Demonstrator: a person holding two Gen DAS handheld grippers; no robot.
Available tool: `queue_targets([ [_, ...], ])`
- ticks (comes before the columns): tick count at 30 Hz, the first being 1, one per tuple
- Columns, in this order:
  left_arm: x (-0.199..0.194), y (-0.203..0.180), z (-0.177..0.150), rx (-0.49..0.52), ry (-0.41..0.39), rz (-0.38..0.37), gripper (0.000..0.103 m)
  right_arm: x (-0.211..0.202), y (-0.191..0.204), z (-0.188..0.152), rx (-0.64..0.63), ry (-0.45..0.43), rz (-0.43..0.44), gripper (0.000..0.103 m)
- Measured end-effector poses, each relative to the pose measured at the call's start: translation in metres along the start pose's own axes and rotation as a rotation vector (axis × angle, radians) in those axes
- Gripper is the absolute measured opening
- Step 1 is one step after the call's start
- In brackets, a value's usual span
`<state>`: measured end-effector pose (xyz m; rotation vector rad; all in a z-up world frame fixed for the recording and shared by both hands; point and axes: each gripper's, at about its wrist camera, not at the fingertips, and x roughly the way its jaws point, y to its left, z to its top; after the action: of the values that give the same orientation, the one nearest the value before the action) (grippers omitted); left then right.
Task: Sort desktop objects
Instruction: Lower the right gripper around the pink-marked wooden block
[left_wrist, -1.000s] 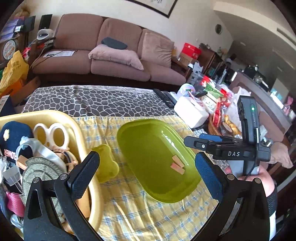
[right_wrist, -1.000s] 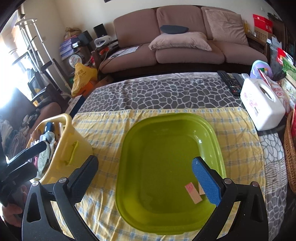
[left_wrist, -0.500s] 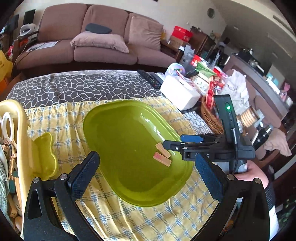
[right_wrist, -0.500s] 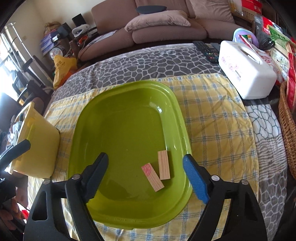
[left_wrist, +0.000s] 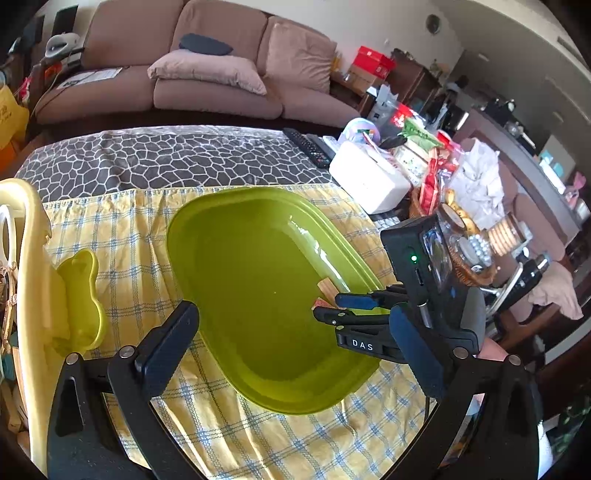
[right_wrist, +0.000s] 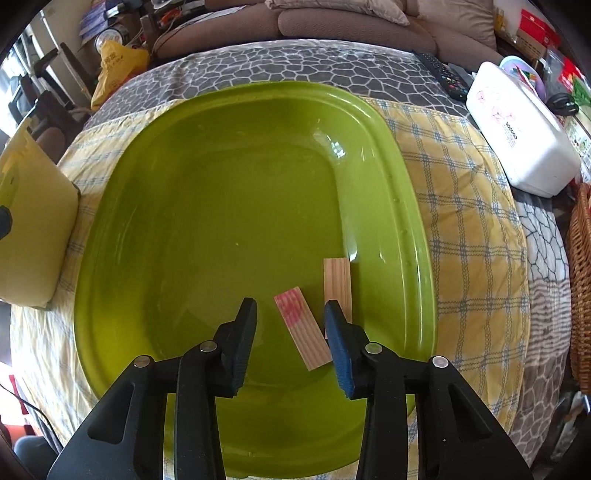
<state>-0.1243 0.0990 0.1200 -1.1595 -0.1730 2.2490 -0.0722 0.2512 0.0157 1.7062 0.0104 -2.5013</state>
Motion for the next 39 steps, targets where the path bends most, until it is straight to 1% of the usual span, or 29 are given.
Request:
queue_targets([
  [5, 0.004, 0.001, -0.002, 0.004, 0.015, 0.012, 0.103, 0.000, -0.003, 0.002, 0.006, 0.008, -0.008, 0.030],
  [7, 0.005, 0.002, -0.001, 0.007, 0.021, 0.020, 0.103, -0.001, -0.001, 0.000, -0.006, 0.021, -0.023, 0.030],
  [10, 0.007, 0.004, -0.001, 0.006, 0.026, 0.027, 0.103, 0.000, 0.003, -0.001, -0.020, 0.030, -0.019, 0.030],
  [14, 0.010, 0.005, -0.002, 0.005, 0.034, 0.032, 0.103, -0.001, 0.013, -0.003, -0.025, 0.035, 0.065, 0.030],
  [16, 0.012, 0.005, -0.003, 0.008, 0.038, 0.034, 0.103, 0.000, 0.017, -0.003, -0.012, 0.041, 0.158, 0.024],
  [18, 0.012, 0.005, -0.004, 0.009, 0.041, 0.035, 0.103, 0.001, 0.022, -0.003, -0.005, 0.040, 0.217, 0.023],
  [20, 0.012, 0.005, -0.004, 0.007, 0.044, 0.036, 0.103, -0.003, 0.019, -0.001, 0.011, 0.019, 0.190, 0.023],
  [23, 0.012, 0.006, -0.004, 0.007, 0.044, 0.037, 0.103, -0.008, 0.005, 0.000, 0.045, -0.005, 0.093, 0.023],
  [24, 0.012, 0.006, -0.004, 0.006, 0.044, 0.037, 0.103, -0.008, 0.003, 0.000, 0.047, 0.000, 0.078, 0.023],
  [26, 0.013, 0.006, -0.004, 0.007, 0.046, 0.036, 0.103, -0.004, 0.001, -0.001, 0.043, 0.014, 0.085, 0.023],
  [29, 0.014, 0.006, -0.004, 0.008, 0.049, 0.038, 0.103, 0.000, 0.009, -0.002, 0.011, 0.032, 0.067, 0.023],
  [31, 0.015, 0.006, -0.005, 0.010, 0.052, 0.040, 0.103, 0.002, 0.013, -0.002, -0.006, 0.035, 0.076, 0.024],
  [34, 0.016, 0.006, -0.004, 0.011, 0.056, 0.042, 0.103, 0.004, 0.019, 0.001, -0.034, 0.032, 0.063, 0.024],
  [39, 0.017, 0.007, -0.004, 0.006, 0.060, 0.048, 0.103, 0.004, 0.022, -0.001, -0.052, 0.032, 0.065, 0.024],
])
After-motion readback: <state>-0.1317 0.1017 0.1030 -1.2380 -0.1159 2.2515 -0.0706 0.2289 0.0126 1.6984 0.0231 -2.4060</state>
